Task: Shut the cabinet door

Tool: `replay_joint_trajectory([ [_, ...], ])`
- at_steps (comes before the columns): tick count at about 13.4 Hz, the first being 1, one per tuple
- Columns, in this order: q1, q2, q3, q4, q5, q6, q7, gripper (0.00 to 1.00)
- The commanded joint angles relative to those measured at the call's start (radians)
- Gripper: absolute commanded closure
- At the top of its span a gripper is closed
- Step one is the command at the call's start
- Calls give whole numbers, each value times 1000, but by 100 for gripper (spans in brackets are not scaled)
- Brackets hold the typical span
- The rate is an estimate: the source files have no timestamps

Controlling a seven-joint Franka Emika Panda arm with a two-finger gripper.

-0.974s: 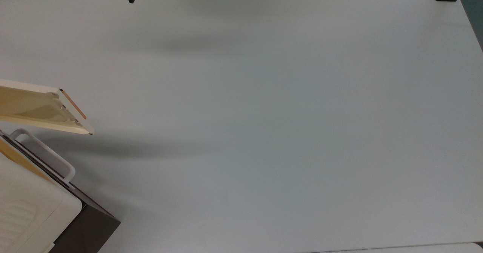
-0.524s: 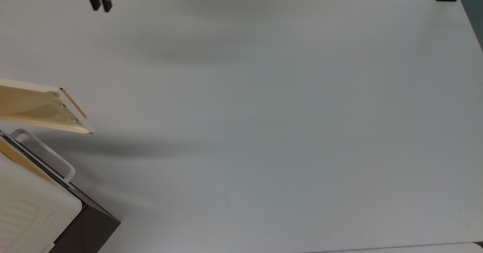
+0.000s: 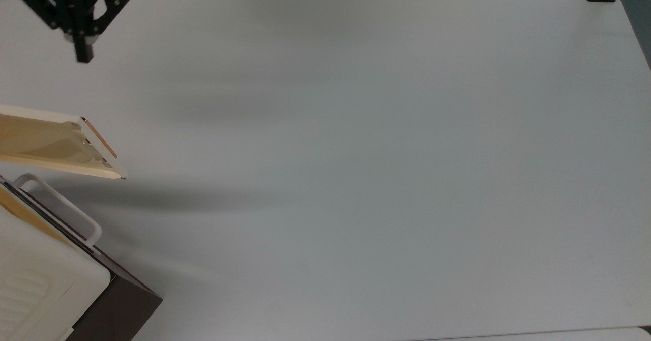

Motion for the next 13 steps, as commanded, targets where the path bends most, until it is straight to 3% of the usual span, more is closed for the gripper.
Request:
replay_joint_trajectory([
  [1,-2,35,-24,0,4,145,-181,100],
  [4,6,141,-25,101,19,281,-73,100],
  [7,16,228,-25,142,19,473,82,99],
  [13,21,317,-21,228,21,593,314,95],
])
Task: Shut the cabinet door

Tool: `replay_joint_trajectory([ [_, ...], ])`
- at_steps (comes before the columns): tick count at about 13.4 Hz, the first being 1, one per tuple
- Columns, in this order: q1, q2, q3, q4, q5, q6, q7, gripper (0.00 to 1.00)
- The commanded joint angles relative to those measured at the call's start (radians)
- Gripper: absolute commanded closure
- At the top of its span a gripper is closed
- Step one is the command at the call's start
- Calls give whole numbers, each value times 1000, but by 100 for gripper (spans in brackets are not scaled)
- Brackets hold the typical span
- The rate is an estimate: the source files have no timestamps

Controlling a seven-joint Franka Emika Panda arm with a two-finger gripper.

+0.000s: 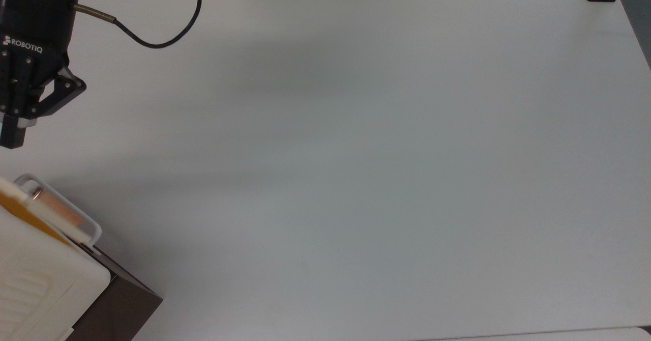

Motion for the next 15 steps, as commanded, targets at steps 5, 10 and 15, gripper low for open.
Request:
replay_joint_trajectory([
  [5,12,62,-4,47,10,156,192,95],
  [10,5,119,-5,108,8,159,194,95],
  [15,2,188,-8,185,10,160,195,94],
])
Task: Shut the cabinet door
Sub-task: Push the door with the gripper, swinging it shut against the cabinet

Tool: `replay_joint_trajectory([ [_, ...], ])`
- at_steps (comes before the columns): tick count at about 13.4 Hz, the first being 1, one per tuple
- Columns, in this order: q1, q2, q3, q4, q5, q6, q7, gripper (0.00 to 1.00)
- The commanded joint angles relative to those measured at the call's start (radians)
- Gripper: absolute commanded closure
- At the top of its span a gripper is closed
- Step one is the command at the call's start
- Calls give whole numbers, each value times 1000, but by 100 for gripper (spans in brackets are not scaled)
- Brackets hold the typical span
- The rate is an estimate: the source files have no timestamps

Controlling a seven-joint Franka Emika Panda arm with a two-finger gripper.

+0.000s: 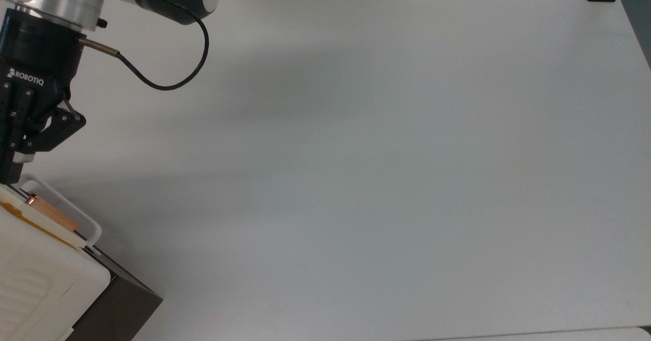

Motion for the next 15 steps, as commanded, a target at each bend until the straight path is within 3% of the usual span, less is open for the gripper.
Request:
replay_joint_trajectory([
  [1,0,58,-9,73,10,18,20,94],
  [11,1,99,-42,104,10,20,21,94],
  [12,0,81,-40,92,11,17,23,94],
  [15,0,-42,-23,-61,5,14,10,94],
])
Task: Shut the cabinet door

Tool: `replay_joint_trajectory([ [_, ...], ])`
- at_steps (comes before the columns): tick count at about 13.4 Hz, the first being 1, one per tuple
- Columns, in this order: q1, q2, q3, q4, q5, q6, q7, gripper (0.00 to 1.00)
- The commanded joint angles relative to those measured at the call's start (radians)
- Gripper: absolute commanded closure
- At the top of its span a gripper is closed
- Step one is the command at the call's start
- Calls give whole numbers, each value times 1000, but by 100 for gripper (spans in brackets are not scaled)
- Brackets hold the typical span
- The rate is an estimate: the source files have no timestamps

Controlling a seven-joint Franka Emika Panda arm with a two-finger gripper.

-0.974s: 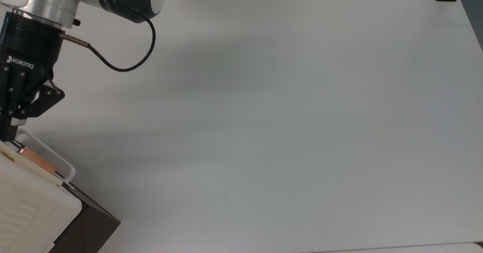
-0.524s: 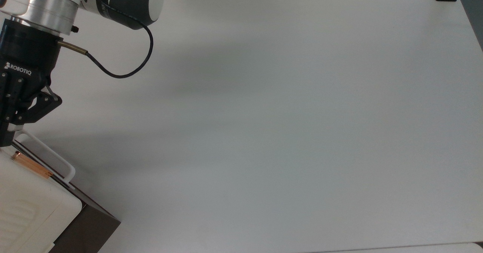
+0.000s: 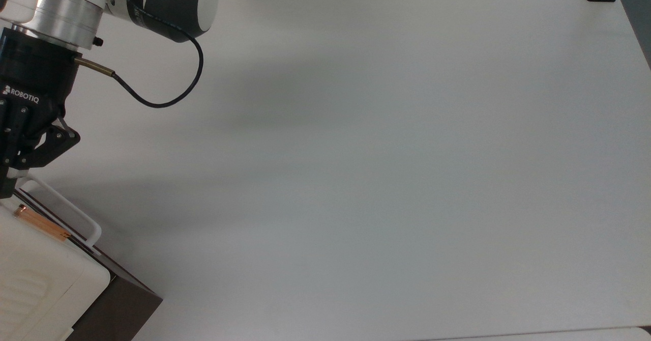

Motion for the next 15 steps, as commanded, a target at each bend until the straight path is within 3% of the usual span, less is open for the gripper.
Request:
replay_joint_trajectory([
  [1,5,-143,10,-166,5,7,-5,94],
  [2,2,-215,47,-261,6,-7,-21,94],
  [5,2,-341,91,-427,14,-111,-32,94],
  [9,5,-474,104,-426,64,-708,-21,83],
  [10,10,-520,104,-426,68,-863,-15,75],
  [12,15,-583,148,-450,45,-1081,-6,2],
  [15,15,-636,156,-504,34,-1130,-12,0],
])
